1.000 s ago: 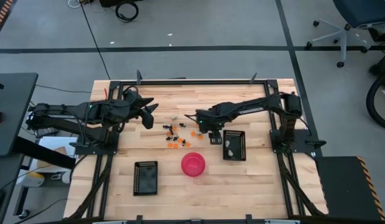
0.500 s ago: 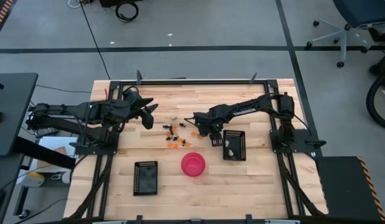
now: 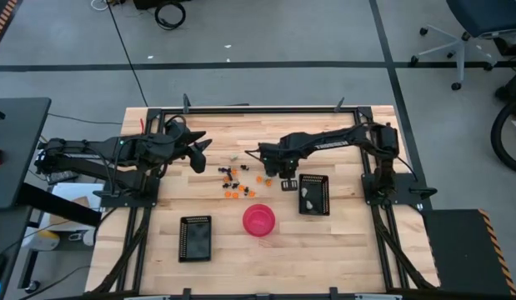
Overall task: Sort Halloween decoration
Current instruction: Put the white skull toy into the top black bin
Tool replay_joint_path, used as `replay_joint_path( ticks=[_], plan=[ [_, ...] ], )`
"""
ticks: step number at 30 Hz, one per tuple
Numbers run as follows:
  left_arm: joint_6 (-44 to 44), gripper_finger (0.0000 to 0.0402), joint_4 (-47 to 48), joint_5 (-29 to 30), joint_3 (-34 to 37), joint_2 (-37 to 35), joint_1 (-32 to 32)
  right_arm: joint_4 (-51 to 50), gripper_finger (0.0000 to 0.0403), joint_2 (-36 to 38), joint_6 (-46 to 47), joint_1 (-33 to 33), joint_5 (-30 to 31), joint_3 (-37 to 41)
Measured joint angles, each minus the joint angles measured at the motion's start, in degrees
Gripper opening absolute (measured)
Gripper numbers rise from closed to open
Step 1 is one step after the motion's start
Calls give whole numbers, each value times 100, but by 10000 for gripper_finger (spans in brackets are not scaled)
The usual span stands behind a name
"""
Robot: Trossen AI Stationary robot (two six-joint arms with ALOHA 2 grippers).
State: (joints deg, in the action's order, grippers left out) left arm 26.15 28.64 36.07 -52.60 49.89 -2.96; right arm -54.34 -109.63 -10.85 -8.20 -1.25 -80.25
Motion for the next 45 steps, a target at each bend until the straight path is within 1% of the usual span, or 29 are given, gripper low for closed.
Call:
replay_joint_path(
  ticks=[3, 6, 11, 14, 18, 22, 25, 30, 33, 35, 37, 40, 42, 45],
  plan=[
    [-26, 149, -1, 0, 0, 0, 0, -217, 67, 171, 140, 49, -116, -231],
    [-26, 149, 0, 0, 0, 0, 0, -692, 67, 448, 470, 92, -295, -409],
    [-26, 149, 0, 0, 0, 0, 0, -1460, 67, 848, 832, 131, -798, -403],
    [-23, 149, 0, 0, 0, -1, 0, -1507, 68, 1043, 888, 131, -964, -129],
    [0, 149, 2, 0, 0, -2, 0, -1194, 75, 1377, 1215, 131, -1212, 515],
    [0, 149, 2, 0, 0, -2, 0, -537, 98, 1670, 1538, 133, -1230, 1274],
    [0, 149, 2, 0, 0, 0, 0, -325, 117, 1741, 1694, 132, -1360, 1605],
    [-17, 149, 0, 0, 0, -2, 0, -609, 133, 1747, 1760, 94, -1491, 1464],
    [-96, 149, -2, 0, 0, 0, 0, -746, 133, 1747, 1724, 94, -1298, 1119],
    [-106, 149, -15, -1, 0, 0, 0, -588, 133, 1749, 1688, 102, -1033, 877],
    [-121, 149, -69, -2, 0, 0, 0, -218, 133, 1747, 1688, 110, -836, 709],
    [-131, 149, -103, 0, 0, 0, 0, 593, 135, 1696, 1709, 31, -810, 704],
    [-127, 149, -104, 0, 0, 0, 0, 1165, 141, 1644, 1641, -38, -837, 770],
    [-24, 149, -106, -2, 0, -2, 0, 1707, 157, 1494, 1432, -160, -608, 772]
  ],
)
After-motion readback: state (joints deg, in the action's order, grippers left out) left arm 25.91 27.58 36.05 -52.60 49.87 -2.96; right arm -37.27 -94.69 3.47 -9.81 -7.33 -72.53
